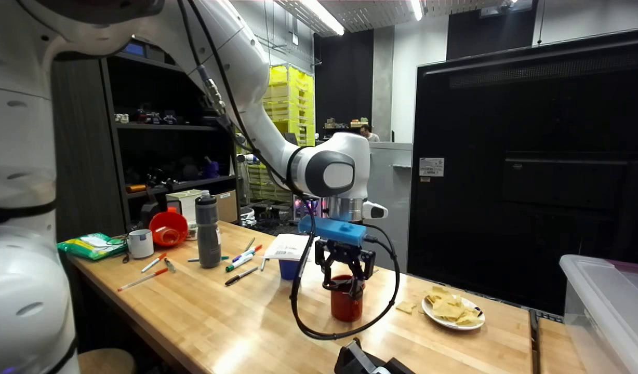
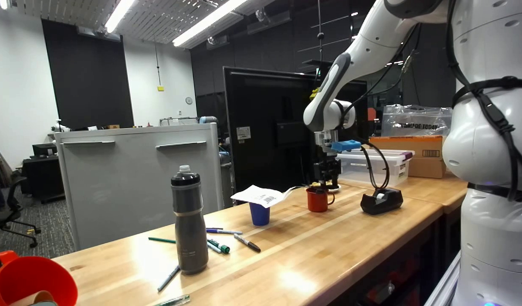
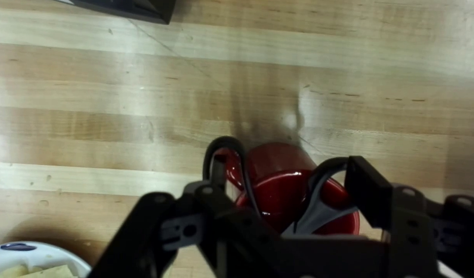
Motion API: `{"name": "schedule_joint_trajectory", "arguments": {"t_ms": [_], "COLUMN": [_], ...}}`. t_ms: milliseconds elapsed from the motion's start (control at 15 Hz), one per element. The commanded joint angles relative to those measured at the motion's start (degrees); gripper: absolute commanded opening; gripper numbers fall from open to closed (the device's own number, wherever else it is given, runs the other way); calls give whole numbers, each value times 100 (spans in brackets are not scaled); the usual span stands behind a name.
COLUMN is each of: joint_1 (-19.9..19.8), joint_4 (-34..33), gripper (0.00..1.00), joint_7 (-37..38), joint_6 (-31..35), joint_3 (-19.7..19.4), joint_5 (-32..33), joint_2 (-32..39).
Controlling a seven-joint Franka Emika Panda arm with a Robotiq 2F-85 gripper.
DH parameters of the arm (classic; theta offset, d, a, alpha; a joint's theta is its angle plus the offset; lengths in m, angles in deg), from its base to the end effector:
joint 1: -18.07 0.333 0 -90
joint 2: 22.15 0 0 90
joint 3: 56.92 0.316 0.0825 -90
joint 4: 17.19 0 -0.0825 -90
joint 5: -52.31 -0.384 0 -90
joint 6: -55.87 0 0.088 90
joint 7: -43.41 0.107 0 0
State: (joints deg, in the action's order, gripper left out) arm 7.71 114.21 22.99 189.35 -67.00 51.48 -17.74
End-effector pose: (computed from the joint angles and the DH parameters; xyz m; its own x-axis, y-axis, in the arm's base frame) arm 0.4845 -0.1803 0.3140 0.9992 -0.0101 -0.0381 -0.0105 -0.9999 -0.0106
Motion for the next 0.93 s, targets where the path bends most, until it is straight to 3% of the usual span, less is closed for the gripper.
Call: {"name": "schedule_joint_trajectory", "arguments": {"t_ms": [0,867], "joint_1": [-71,-111], "joint_4": [-114,-496], "gripper": [78,77], "joint_7": [-266,-408], "joint_6": [-109,-322], "joint_3": [26,63], "joint_5": [-228,-351], "joint_2": [30,385]}}
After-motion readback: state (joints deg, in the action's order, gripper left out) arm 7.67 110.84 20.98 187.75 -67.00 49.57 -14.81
